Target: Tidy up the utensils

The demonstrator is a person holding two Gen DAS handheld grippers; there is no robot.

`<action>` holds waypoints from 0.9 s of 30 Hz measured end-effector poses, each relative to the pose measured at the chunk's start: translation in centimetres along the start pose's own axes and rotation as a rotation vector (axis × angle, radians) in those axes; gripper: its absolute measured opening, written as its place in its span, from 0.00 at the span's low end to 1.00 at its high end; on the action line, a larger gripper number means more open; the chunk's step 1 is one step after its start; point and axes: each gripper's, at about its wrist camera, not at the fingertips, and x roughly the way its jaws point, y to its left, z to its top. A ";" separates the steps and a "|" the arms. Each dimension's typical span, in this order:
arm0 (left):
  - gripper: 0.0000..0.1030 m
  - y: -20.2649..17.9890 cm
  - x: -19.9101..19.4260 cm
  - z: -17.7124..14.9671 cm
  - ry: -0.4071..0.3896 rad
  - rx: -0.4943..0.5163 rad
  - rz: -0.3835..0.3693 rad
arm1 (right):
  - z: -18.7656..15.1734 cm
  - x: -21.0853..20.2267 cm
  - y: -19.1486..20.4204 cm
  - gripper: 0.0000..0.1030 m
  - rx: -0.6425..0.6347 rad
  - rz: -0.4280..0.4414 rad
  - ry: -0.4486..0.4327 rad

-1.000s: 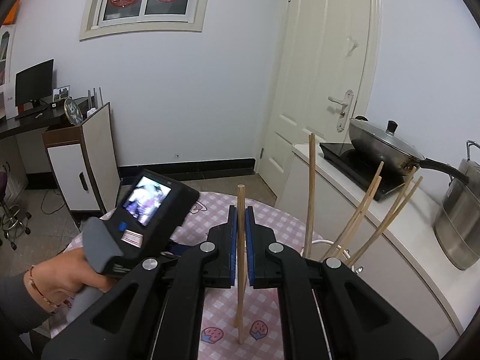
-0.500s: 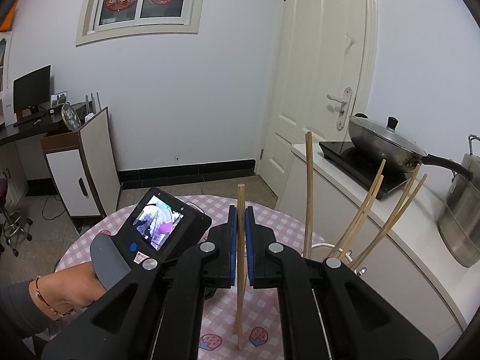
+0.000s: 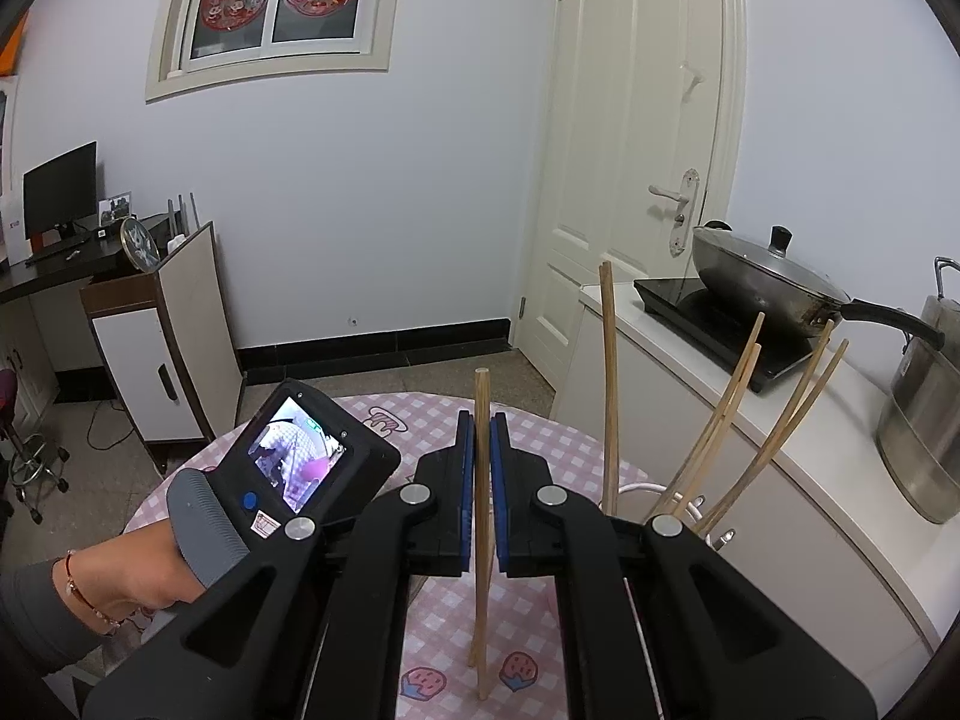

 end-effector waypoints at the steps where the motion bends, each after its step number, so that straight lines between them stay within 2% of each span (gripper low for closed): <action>1: 0.12 0.8 -0.6 0.2 -0.013 -0.043 -0.027 | 0.0 -0.1 0.1 0.04 -0.001 0.001 0.000; 5: 0.13 3.5 -3.0 0.2 -0.079 -0.142 -0.102 | 0.2 -0.2 0.2 0.04 -0.015 -0.003 0.004; 8: 0.13 3.5 -3.1 1.2 -0.059 -0.145 -0.147 | 0.3 0.0 0.1 0.04 -0.010 -0.009 0.001; 13: 0.13 2.1 0.0 2.9 0.005 -0.132 -0.146 | 0.3 0.0 0.2 0.04 -0.014 -0.015 0.002; 15: 0.13 1.3 0.5 3.0 -0.001 -0.120 -0.099 | 0.2 0.1 0.2 0.04 -0.016 -0.017 0.005; 16: 0.17 1.0 1.0 3.2 0.006 -0.110 -0.071 | 0.2 0.0 0.2 0.04 -0.015 -0.017 0.005; 17: 0.17 0.9 1.4 3.3 0.014 -0.111 -0.081 | 0.2 0.0 0.1 0.04 -0.011 -0.015 0.005; 18: 0.16 1.0 1.6 3.4 0.011 -0.114 -0.076 | 0.2 0.0 0.1 0.04 -0.010 -0.015 0.004; 19: 0.11 0.9 1.5 3.3 0.011 -0.106 -0.071 | 0.2 -0.1 0.1 0.04 -0.009 -0.016 0.003; 23: 0.06 0.8 0.8 3.0 -0.015 -0.090 -0.076 | 0.1 -0.2 0.2 0.04 -0.005 -0.013 0.002; 27: 0.06 2.8 -2.9 2.6 -0.112 -0.158 -0.132 | 0.2 -0.6 0.3 0.04 -0.005 -0.016 -0.002</action>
